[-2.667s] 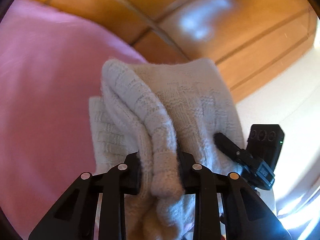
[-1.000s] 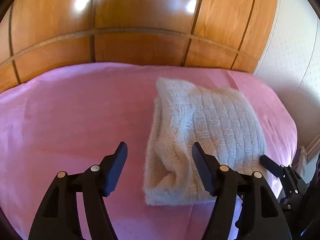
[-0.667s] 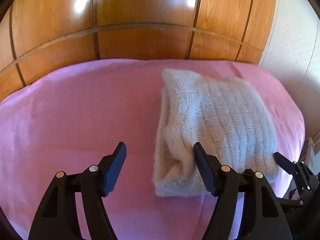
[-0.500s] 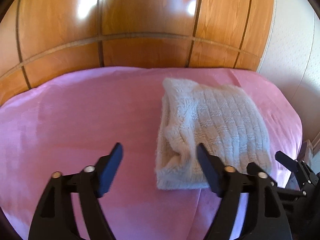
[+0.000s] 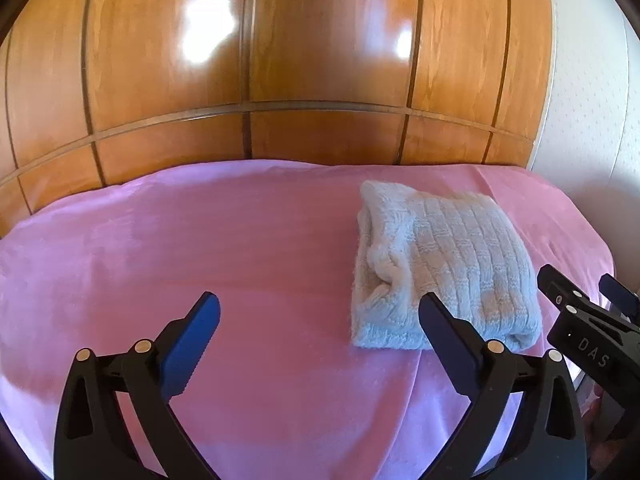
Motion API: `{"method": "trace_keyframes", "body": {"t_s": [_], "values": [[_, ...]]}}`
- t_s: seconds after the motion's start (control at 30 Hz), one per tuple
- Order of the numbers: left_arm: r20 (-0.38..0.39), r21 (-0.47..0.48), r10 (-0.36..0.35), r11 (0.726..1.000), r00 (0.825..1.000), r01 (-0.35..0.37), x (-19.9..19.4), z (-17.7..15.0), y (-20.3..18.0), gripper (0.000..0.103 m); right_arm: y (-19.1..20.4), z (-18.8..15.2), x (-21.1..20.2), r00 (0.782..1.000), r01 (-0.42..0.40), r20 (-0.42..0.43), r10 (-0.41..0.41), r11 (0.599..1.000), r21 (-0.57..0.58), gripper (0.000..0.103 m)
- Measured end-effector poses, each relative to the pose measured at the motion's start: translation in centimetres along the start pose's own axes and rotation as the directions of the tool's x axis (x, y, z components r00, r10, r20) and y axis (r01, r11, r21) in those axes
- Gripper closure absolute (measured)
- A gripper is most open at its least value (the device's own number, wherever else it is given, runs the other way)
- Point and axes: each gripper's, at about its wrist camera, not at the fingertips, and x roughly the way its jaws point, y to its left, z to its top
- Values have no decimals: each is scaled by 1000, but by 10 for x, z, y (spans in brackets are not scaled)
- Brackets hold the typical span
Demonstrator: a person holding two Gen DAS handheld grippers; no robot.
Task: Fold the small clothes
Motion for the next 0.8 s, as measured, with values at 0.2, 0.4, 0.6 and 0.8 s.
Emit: {"method": "trace_keyframes", "body": {"t_s": [0.2, 0.4, 0.6, 0.8], "values": [[-13, 11, 14, 1000, 1000, -14, -5, -2, -1, 4, 6, -5, -4, 1000, 23, 6, -23, 1000, -19, 2], [-7, 17, 2, 1000, 1000, -2, -9, -3, -5, 4, 5, -6, -3, 1000, 3, -2, -3, 1000, -14, 2], [6, 36, 21, 999, 1000, -21, -11, -2, -9, 4, 5, -8, 1, 1000, -8, -17, 8, 1000, -13, 2], [10, 32, 24, 999, 1000, -24, -10, -1, -10, 4, 4, -8, 4, 1000, -17, -24, 16, 1000, -12, 2]]}}
